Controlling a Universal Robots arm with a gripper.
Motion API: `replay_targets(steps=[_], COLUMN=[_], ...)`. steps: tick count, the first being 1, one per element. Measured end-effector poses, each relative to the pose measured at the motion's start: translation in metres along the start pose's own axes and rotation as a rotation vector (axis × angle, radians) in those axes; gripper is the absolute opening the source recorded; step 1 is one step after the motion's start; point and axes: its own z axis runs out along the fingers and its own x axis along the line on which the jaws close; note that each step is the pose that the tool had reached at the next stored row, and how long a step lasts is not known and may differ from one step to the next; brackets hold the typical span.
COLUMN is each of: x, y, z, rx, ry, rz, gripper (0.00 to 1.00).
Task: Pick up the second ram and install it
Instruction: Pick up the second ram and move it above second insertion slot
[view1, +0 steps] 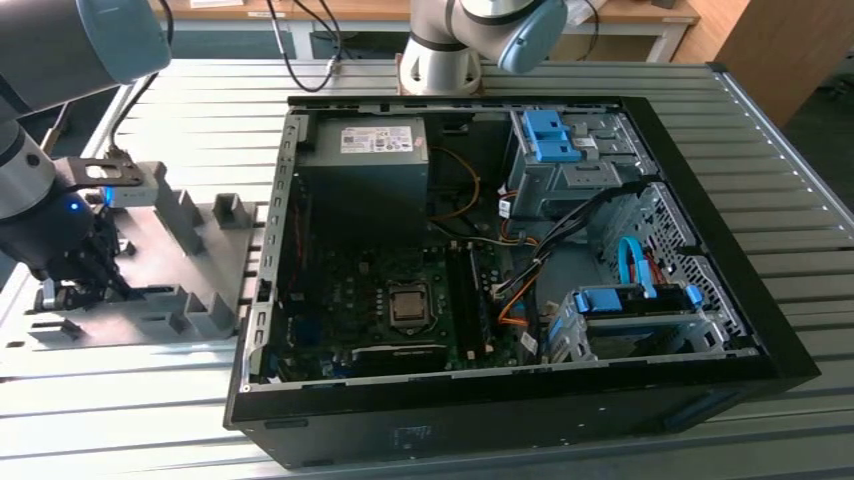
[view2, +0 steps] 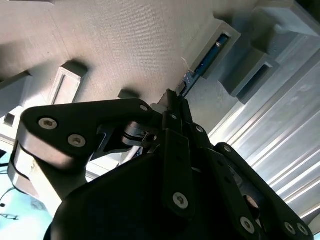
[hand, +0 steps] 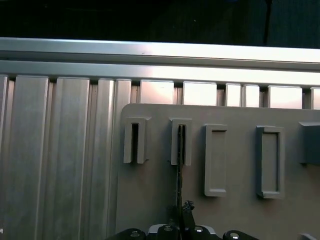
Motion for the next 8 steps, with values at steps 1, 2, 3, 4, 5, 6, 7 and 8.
replay_targets(steps=[1, 2, 3, 4, 5, 6, 7, 8], x=[0.0, 0.0, 0.0, 0.0, -0.0001, -0.0001, -0.0001, -0.0001], y=[0.0, 0.0, 0.0001, 0.0001, 0.0001, 0.0001, 0.0001, 0.0001], z=[-0.0007, -0.0014, -0.0021, -0.0031, -0.0044, -0.0055, -0.0065, -0.0072], rx=[0.0, -0.0001, -0.0001, -0.0002, -0.0001, -0.0001, -0.0001, -0.0001], ry=[0.0, 0.0001, 0.0, 0.0001, 0.0001, 0.0001, 0.0001, 0.0001], rz=[0.0, 0.0, 0.0, 0.0, 0.0, 0.0, 0.0, 0.0], gripper=[0.14, 0.14, 0.14, 0.14, 0.14, 0.14, 0.14, 0.14])
